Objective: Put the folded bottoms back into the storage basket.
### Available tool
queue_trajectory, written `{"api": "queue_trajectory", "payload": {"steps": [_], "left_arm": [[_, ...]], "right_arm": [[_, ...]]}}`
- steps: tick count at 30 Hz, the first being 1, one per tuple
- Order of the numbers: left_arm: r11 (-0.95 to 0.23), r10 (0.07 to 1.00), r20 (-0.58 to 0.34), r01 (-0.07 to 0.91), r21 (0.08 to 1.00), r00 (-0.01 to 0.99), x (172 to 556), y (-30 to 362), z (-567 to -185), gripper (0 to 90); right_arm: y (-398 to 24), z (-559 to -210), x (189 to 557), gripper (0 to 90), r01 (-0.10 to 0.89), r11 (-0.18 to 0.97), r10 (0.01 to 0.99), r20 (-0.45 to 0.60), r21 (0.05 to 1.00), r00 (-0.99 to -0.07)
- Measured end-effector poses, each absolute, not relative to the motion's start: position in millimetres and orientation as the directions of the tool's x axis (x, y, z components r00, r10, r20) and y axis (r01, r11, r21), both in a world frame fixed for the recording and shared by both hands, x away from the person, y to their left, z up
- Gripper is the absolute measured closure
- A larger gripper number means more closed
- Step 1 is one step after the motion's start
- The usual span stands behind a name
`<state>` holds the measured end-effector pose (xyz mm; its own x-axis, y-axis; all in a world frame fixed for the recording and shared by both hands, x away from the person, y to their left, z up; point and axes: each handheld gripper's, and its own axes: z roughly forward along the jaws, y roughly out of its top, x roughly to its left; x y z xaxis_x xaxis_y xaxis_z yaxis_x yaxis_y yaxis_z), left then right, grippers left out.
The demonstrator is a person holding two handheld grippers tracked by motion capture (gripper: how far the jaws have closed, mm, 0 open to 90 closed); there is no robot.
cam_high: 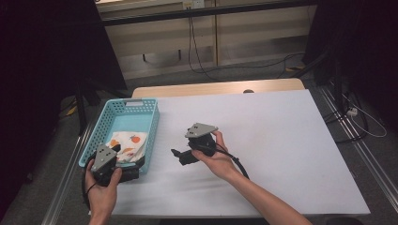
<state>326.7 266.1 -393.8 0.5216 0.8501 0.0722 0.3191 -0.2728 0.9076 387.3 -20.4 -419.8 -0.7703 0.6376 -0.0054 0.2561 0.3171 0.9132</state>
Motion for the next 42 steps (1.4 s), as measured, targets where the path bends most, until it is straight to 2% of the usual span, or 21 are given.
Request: {"api": "queue_trajectory", "payload": {"steps": [9,27,42], "left_arm": [[-0.267,0.815,0.051,0.295,0.917,0.578,335,241,-395,3.1],[-0.313,0.751,0.073,0.256,0.915,0.656,351,191,-394,3.0],[-0.324,0.714,0.036,0.283,0.903,0.699,357,167,-413,3.2]], "right_arm": [[-47,-420,381,7.6,0.267,0.306,0.672,-0.009,0.914,-0.741],[-96,-425,370,5.1,0.318,0.273,0.736,0.016,0.908,-0.677],[-141,-433,355,5.3,0.338,0.228,0.799,0.022,0.913,-0.600]]}}
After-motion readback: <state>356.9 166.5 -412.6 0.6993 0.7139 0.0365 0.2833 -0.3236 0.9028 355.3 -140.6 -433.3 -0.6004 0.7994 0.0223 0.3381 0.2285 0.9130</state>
